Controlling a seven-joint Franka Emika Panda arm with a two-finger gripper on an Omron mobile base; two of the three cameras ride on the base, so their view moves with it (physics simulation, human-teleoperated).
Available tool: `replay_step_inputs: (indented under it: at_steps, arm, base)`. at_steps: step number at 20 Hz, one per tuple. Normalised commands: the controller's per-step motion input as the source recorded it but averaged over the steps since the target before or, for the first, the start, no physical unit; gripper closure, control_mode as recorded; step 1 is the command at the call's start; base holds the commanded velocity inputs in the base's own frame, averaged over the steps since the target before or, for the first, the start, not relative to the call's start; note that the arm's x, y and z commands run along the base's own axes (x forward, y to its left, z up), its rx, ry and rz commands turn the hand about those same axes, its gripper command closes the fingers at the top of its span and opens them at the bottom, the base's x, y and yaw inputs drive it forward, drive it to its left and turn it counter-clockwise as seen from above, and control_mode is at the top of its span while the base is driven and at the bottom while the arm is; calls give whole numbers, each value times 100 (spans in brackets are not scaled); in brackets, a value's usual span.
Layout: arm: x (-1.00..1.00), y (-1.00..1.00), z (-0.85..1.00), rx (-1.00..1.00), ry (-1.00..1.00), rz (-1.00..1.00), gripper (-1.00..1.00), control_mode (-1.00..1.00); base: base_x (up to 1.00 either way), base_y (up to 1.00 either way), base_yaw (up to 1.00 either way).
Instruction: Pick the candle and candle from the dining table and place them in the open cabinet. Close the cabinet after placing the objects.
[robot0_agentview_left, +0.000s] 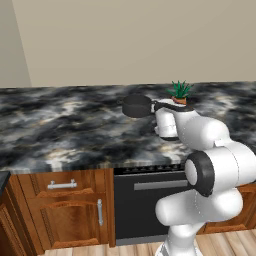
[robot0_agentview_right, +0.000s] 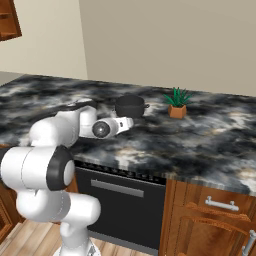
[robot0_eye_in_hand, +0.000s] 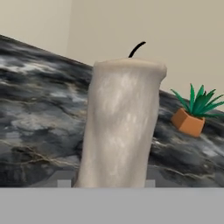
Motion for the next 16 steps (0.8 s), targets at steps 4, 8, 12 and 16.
replay_step_inputs:
  at_steps: [4, 8, 12, 16]
  arm:
    - [-4, 0, 41, -4, -6, 0, 100, -100]
    - [0, 2, 9, -2, -1, 0, 100, -100]
    - [0, 6, 2, -1, 0, 0, 100, -100]
    - [0, 9, 0, 0, 0, 0, 100, -100]
  base:
    - [0, 0, 0]
    - [0, 0, 0]
    - [0, 0, 0]
    - [0, 0, 0]
